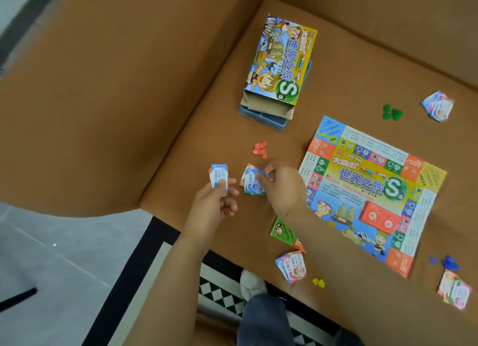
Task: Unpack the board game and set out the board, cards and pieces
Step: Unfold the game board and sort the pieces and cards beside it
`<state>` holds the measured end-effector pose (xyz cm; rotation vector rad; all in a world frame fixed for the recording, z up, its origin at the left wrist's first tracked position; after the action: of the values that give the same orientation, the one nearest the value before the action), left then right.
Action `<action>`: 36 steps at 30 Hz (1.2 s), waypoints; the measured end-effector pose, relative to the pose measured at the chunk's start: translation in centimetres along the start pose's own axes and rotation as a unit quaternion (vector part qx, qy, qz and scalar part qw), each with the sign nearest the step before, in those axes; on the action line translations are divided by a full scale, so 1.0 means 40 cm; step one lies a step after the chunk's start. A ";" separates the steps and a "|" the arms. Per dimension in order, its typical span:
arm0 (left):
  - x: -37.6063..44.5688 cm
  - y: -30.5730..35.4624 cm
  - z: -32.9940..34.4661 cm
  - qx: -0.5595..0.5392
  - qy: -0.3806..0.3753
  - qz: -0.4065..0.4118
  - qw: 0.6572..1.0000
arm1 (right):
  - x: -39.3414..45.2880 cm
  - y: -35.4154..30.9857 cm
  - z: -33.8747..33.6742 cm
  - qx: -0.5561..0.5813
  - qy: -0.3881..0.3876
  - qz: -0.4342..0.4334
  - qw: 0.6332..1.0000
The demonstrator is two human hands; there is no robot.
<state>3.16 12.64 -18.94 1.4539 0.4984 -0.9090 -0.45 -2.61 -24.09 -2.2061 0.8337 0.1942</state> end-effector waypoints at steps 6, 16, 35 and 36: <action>-0.039 0.006 0.052 0.033 -0.046 0.015 0.998 | -0.023 -0.019 -0.071 0.192 -0.014 0.027 0.981; -0.113 -0.011 0.344 0.070 -0.105 0.047 0.991 | -0.095 0.090 -0.399 0.353 -0.071 0.006 0.933; -0.140 -0.063 0.856 0.113 -0.111 0.039 0.987 | 0.008 0.470 -0.735 0.332 -0.044 0.015 0.942; -0.131 -0.064 0.867 0.117 -0.099 0.040 0.987 | 0.018 0.482 -0.741 0.334 -0.045 0.018 0.941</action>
<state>-9.89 -19.47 -12.94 1.5623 0.1871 -1.0617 -15.29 -33.44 -15.14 -1.5327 0.7500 0.0192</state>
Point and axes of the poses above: each hand's wrist, its own x-axis towards the middle knuckle, its own z-axis out of the palm, y = z × x, the point moved 2 cm from there along x, towards the middle knuckle
